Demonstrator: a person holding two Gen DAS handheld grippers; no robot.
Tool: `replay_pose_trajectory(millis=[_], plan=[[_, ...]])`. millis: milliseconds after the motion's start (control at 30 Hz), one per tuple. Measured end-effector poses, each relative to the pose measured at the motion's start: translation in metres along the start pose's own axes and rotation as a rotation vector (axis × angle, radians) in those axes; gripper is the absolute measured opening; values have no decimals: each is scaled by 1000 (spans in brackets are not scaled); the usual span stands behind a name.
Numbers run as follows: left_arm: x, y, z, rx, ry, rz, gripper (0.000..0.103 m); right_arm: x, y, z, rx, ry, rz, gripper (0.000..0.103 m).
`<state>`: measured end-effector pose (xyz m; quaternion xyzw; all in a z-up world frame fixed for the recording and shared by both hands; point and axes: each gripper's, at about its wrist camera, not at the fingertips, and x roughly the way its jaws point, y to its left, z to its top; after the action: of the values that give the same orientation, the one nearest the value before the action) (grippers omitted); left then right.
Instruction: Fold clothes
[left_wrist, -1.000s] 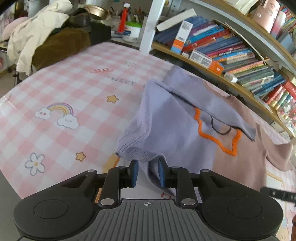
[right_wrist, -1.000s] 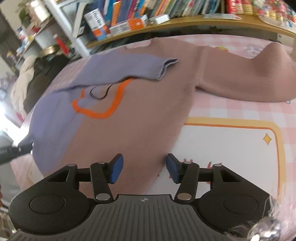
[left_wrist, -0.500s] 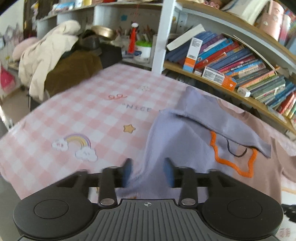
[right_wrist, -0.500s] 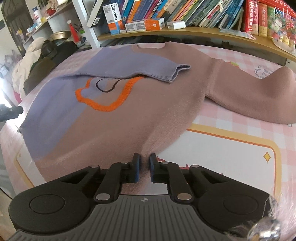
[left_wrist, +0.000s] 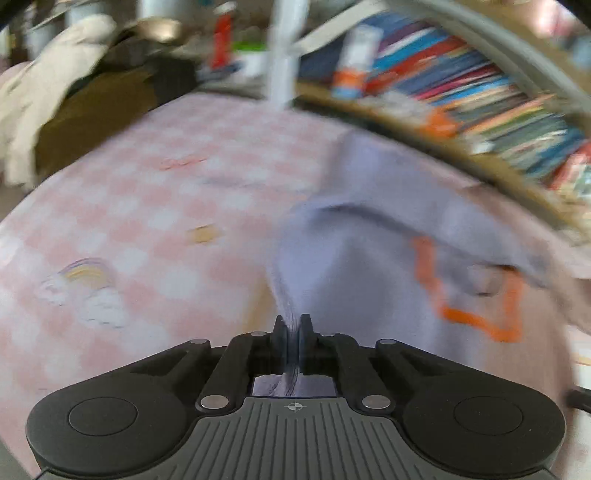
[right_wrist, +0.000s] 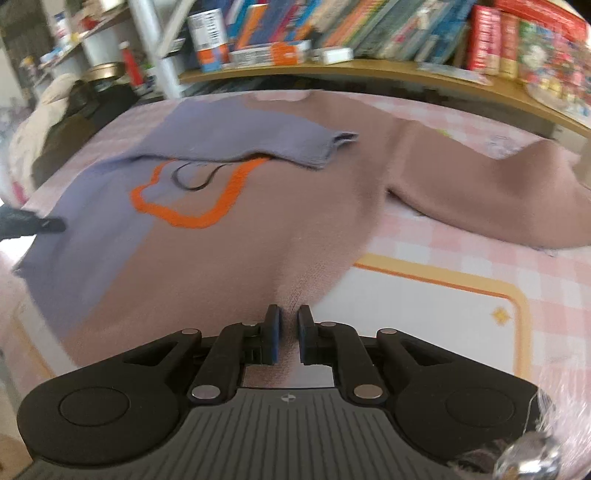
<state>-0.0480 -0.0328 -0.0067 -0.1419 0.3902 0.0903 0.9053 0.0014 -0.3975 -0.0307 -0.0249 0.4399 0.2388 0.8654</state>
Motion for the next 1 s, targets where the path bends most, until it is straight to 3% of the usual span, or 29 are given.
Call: replay_pose_trajectory(millis=[100,200,333,467,600,767,833,1000], plan=[[-23,-6,0,9,-62,14,4,-3,-12,2,32,-4,-28,9],[-13,21,-2,-23,20,81,4,-6,-11,1,35,2,4,9],[-4,2,-14,144,63,154,5,-1,2,-3,4,17,20,9],[5,-1,-16,161,76,173,9,-1,2,-2,-1,24,25,9],[-4,0,-7,171,46,179,11,-2,3,-3,0,36,35,9],[-28,-18,14,230,-54,273,15,-2,1,-3,10,32,46,9],[-37,-39,20,285,-98,245,18,-2,0,-3,17,31,50,9],[-28,-106,26,394,-88,38,20,-2,5,-3,12,24,90,9]])
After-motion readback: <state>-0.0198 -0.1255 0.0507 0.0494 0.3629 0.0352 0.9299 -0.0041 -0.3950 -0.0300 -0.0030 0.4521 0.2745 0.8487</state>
